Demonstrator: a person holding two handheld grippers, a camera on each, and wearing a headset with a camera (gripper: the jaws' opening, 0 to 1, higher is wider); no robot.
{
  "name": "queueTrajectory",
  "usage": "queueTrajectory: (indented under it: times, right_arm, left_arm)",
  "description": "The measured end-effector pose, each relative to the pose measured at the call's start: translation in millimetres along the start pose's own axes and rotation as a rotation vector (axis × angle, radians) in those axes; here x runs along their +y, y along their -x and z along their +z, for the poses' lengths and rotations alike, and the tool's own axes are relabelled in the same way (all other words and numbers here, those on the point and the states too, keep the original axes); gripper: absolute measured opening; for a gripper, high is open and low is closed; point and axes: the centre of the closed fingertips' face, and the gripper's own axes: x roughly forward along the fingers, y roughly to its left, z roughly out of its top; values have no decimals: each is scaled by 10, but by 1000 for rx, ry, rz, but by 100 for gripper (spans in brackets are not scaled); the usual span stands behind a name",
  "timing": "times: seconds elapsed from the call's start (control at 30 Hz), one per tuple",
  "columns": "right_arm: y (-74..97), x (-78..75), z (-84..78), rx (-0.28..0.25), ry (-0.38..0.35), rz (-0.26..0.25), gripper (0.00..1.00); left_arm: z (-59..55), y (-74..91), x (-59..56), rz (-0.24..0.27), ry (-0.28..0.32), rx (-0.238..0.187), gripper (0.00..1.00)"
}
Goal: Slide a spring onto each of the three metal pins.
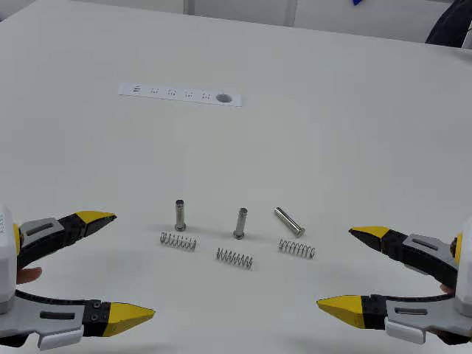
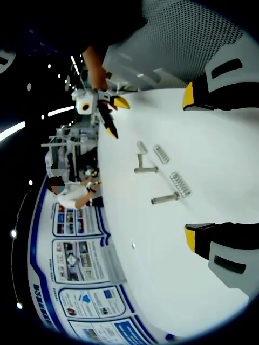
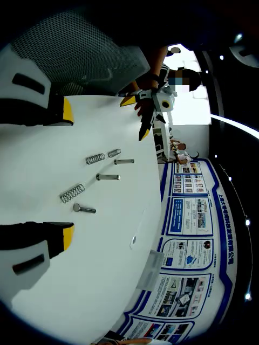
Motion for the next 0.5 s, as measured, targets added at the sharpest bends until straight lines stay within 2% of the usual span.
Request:
queueTrajectory:
  times: [0.5]
  right_arm:
    - [-7,3,-44,4,-14,-7,72]
  left_arm:
    - [6,19,12,7,12,-2,87]
